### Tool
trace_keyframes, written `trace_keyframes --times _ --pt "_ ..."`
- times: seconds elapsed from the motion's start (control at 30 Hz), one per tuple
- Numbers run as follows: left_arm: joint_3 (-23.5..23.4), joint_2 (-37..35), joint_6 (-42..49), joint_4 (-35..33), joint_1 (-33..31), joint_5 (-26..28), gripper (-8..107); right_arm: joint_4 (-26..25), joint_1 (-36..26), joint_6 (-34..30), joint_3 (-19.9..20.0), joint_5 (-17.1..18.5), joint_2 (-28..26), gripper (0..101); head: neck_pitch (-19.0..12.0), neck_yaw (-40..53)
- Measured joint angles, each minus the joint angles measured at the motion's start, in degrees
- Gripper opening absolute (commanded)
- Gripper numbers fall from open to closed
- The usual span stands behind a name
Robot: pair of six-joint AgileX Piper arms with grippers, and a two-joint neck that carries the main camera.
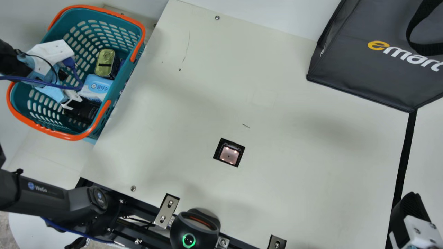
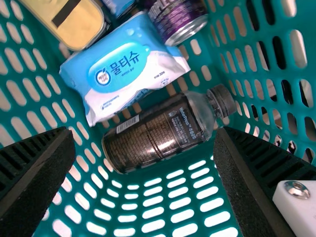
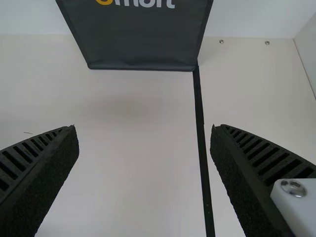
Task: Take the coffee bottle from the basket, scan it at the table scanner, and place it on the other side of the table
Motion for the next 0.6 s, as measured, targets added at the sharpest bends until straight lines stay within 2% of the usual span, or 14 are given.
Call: trace_keyframes --times 0.3,0.6 --pt "0.77 -0.72 -15.96 2.54 0.00 -1.31 90 0.00 0.00 0.00 0.00 0.00 0.00 95 0.00 -0.09" --pt "1.59 -2.27 -35.30 3.76 -0.65 0.54 90 0.00 0.00 0.00 0.00 0.05 0.00 95 0.00 -0.09"
